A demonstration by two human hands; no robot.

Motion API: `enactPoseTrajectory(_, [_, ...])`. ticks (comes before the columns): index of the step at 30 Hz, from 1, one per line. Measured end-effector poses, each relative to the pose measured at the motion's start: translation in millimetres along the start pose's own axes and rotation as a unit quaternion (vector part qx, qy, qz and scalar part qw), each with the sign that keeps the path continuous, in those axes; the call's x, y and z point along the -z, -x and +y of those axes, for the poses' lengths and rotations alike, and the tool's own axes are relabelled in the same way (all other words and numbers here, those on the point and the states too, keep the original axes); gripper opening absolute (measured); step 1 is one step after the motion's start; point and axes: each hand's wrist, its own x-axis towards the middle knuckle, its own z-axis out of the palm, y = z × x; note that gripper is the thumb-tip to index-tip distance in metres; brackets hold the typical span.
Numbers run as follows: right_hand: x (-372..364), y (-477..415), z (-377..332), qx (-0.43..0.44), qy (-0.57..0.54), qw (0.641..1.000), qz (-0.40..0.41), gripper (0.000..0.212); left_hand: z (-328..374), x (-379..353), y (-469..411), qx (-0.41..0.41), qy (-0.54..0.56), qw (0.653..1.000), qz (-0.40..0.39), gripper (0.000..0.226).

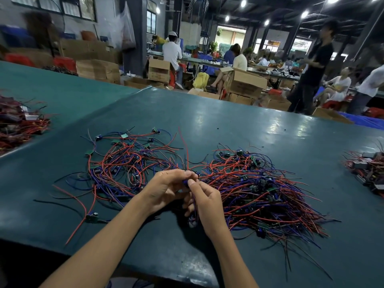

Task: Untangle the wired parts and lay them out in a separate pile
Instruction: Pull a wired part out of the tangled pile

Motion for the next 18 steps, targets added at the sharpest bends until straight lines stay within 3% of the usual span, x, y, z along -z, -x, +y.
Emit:
enactPoseTrajectory(6, [-0.5, 3.7, -1.7, 0.01, 0.003, 1.0, -0.008, 0.041, -5.2, 4.1, -2.7, -0.02, -0.017, 1.0, 0.006, 0.048])
enactPoseTrajectory(12, [-0.1, 2.0, -0.2, 0.0, 0.006, 1.0, -0.013, 0.021, -8.1, -0.5, -2.5, -0.039, -0.009, 0.999, 0.02, 0.049])
enactPoseTrajectory(18, [3.1, -0.6, -4.4, -0.03, -0.034, 0.999, -0.012, 0.031, -10.5, -2.5, -2.1, -0.04, -0.021, 0.999, 0.027, 0.038])
